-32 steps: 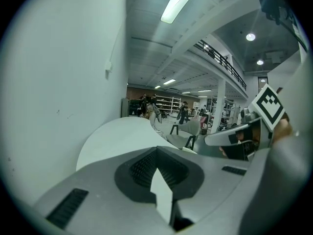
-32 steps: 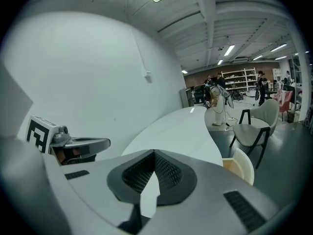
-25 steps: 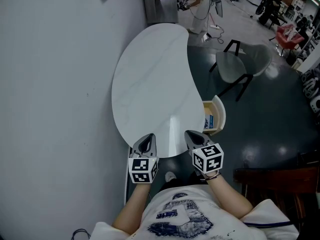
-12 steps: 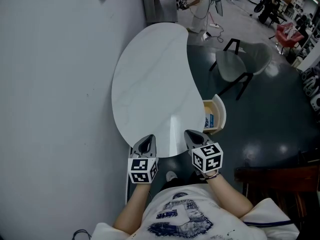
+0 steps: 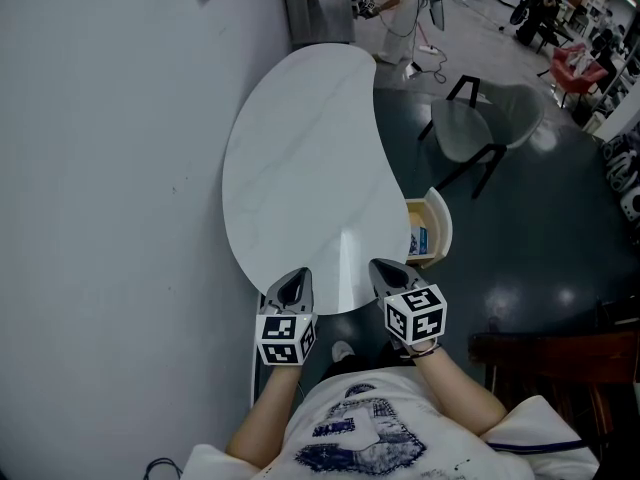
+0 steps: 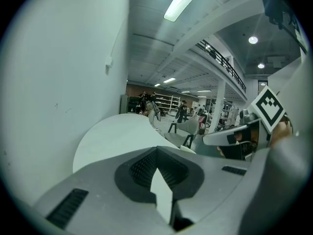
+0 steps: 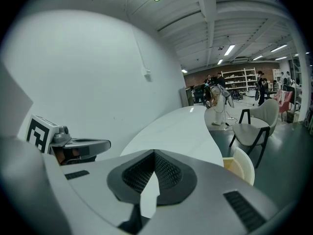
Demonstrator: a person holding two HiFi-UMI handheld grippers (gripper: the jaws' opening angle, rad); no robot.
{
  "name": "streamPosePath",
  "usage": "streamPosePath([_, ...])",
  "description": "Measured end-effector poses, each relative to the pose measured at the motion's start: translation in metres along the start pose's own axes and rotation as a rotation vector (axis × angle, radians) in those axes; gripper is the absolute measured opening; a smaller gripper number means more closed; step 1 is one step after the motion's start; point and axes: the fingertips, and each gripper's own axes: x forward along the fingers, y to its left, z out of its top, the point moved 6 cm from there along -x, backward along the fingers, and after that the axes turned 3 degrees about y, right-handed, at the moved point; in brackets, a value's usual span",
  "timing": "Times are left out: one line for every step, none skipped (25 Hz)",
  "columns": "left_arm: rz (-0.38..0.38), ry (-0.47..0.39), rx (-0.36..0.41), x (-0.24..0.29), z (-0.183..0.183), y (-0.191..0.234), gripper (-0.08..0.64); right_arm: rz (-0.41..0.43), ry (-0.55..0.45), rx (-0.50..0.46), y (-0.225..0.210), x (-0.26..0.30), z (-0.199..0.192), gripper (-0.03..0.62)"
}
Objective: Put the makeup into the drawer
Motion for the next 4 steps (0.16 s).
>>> streamPosePath([-0.001, 0.001, 0.0, 0.0004, 0.0003, -0.0001, 0.035, 0.0, 0.0, 0.001, -0.0004, -0.0001, 0.0002, 0.018])
streamPosePath([-0.002, 0.002, 0.0, 0.0007, 0.0007, -0.0003, 0.035, -0.001, 0.0, 0.003, -0.0008, -0.0002, 0.0005, 0.018])
streamPosePath([-0.003, 0.002, 0.0, 0.001, 0.0012, -0.0005, 0.035, -0.001, 0.001, 0.004, -0.0012, -0.0004, 0.0009, 0.018])
streamPosePath([-0.003, 0.002, 0.0, 0.0013, 0.0017, -0.0006, 0.035, -0.001, 0.001, 0.005, -0.0016, -0.0006, 0.0012, 0.018])
